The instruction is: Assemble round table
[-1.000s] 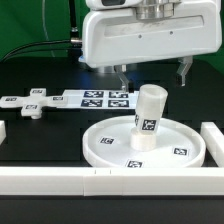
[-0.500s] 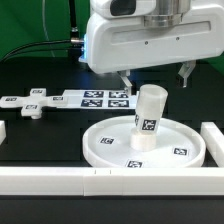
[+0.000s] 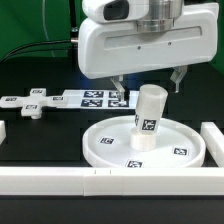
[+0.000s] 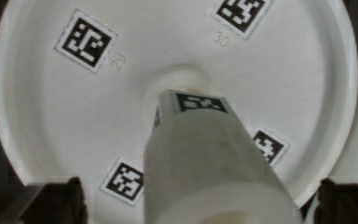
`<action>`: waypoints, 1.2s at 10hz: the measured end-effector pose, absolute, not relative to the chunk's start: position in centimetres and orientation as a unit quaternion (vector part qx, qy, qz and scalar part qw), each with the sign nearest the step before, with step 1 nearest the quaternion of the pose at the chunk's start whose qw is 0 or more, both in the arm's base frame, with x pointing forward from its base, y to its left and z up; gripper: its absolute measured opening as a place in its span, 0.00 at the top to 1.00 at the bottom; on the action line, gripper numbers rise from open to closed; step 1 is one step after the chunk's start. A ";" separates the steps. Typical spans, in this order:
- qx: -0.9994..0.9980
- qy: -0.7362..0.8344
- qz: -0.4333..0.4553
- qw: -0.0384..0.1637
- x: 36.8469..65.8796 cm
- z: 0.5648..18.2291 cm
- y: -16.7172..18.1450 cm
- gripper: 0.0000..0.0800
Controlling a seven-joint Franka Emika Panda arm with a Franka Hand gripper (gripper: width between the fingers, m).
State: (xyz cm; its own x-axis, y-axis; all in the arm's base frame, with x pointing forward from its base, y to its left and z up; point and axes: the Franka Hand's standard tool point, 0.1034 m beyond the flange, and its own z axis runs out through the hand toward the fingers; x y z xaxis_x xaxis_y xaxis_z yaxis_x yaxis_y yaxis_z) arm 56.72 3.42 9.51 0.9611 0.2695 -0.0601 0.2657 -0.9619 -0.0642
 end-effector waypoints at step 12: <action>-0.990 -0.138 0.031 0.027 57.1 8.9 3.4 0.49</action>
Offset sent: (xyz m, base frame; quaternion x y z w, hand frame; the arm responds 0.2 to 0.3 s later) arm 0.0060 -0.0146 -0.0044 -0.0301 0.0110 -0.0387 0.9987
